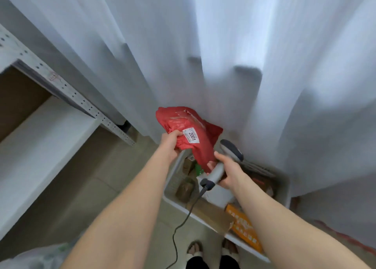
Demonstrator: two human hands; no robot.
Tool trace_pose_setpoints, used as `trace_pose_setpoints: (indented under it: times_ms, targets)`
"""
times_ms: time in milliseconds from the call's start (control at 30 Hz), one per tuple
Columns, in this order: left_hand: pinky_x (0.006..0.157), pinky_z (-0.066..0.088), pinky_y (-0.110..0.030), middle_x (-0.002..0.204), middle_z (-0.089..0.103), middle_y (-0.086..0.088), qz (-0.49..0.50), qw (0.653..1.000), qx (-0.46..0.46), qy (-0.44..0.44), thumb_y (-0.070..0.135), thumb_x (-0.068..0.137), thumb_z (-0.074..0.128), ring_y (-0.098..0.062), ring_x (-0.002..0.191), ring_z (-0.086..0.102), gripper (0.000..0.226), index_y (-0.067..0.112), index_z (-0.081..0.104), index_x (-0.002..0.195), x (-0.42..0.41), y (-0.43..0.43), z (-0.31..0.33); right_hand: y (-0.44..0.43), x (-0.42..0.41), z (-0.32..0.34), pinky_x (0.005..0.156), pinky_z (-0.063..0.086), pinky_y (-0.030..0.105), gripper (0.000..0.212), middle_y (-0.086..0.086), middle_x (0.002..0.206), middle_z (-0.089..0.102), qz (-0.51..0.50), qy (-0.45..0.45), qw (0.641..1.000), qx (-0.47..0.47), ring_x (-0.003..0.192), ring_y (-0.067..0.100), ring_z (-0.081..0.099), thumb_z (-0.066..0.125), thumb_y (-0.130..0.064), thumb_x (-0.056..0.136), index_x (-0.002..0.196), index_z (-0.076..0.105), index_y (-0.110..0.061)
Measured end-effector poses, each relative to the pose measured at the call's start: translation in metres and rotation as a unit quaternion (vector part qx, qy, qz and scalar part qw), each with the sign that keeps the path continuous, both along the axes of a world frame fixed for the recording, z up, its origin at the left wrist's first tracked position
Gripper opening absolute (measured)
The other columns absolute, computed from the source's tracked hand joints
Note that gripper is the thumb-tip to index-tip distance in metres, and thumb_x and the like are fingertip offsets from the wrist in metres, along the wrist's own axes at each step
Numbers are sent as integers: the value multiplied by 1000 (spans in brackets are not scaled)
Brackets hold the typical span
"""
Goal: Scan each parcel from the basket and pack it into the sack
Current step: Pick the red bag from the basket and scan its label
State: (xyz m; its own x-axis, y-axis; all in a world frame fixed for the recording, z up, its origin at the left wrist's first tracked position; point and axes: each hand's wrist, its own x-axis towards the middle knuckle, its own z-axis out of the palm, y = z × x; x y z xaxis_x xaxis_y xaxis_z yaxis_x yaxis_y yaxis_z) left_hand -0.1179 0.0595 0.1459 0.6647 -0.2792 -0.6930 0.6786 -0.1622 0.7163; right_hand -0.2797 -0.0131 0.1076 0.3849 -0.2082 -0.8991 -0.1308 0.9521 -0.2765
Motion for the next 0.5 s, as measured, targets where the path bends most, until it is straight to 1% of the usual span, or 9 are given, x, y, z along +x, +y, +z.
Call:
trace_pose_setpoints:
  times_ms: [67, 133, 200, 267, 333, 367, 433, 467, 500]
  targets:
    - [51, 56, -29, 72, 69, -10, 34, 999, -24, 12, -5, 89, 49, -21, 60, 66, 15, 5, 53, 100, 4, 11, 27, 15, 12, 23, 81, 50, 43, 38, 17, 103, 66, 11, -26, 999, 18, 99, 29, 64, 70, -30, 88, 113, 57, -5]
    - [46, 55, -26, 64, 70, -8, 20, 998, -40, 31, -3, 90, 51, -18, 52, 67, 13, 6, 56, 97, 2, 28, 51, 32, 27, 47, 91, 49, 45, 59, 22, 121, 63, 4, -60, 998, 29, 113, 36, 61, 72, -39, 85, 123, 52, 0]
    - [53, 57, -29, 78, 71, -11, -30, 997, -54, 44, -2, 90, 50, -20, 59, 68, 21, 5, 57, 109, -1, 50, 69, 45, 45, 69, 99, 48, 49, 68, 21, 124, 63, -15, -88, 996, 23, 112, 38, 62, 77, -40, 79, 128, 53, 0]
    - [60, 58, -30, 86, 70, -13, -79, 994, -61, 51, -2, 90, 49, -22, 67, 68, 28, 5, 55, 115, 0, 76, 83, 56, 62, 92, 98, 49, 51, 66, 20, 119, 66, -30, -77, 996, -22, 106, 38, 65, 81, -30, 77, 129, 53, -2]
    - [65, 58, -31, 84, 71, -11, -110, 991, -59, 47, -3, 89, 50, -22, 70, 68, 29, 7, 55, 117, 6, 104, 97, 68, 75, 111, 94, 52, 52, 59, 20, 115, 66, -43, -42, 995, -84, 102, 39, 66, 80, -10, 75, 126, 52, -2]
    - [69, 58, -33, 85, 71, -11, -123, 990, -56, 44, -1, 88, 53, -22, 73, 67, 32, 7, 55, 119, 11, 118, 104, 75, 80, 117, 93, 52, 52, 50, 20, 112, 67, -45, -22, 991, -125, 101, 39, 66, 78, -2, 74, 119, 54, -3]
    - [73, 55, -37, 90, 70, -9, -145, 988, -47, 33, 10, 85, 63, -22, 82, 65, 39, 10, 55, 124, 22, 144, 116, 90, 88, 132, 92, 53, 52, 28, 16, 99, 67, -44, 1, 977, -206, 98, 37, 66, 71, 8, 74, 92, 56, -6]
    - [75, 54, -37, 97, 70, -10, -142, 988, -42, 30, 20, 83, 68, -24, 89, 65, 43, 12, 56, 123, 28, 156, 122, 97, 92, 140, 92, 53, 52, 25, 15, 93, 65, -42, -3, 969, -244, 95, 36, 66, 68, 11, 74, 84, 55, -7]
    - [80, 54, -39, 105, 69, -11, -120, 992, -38, 30, 31, 80, 71, -26, 97, 64, 46, 13, 57, 121, 34, 169, 128, 104, 95, 147, 92, 53, 52, 23, 16, 91, 63, -35, -12, 958, -285, 92, 34, 64, 66, 13, 74, 83, 56, -5]
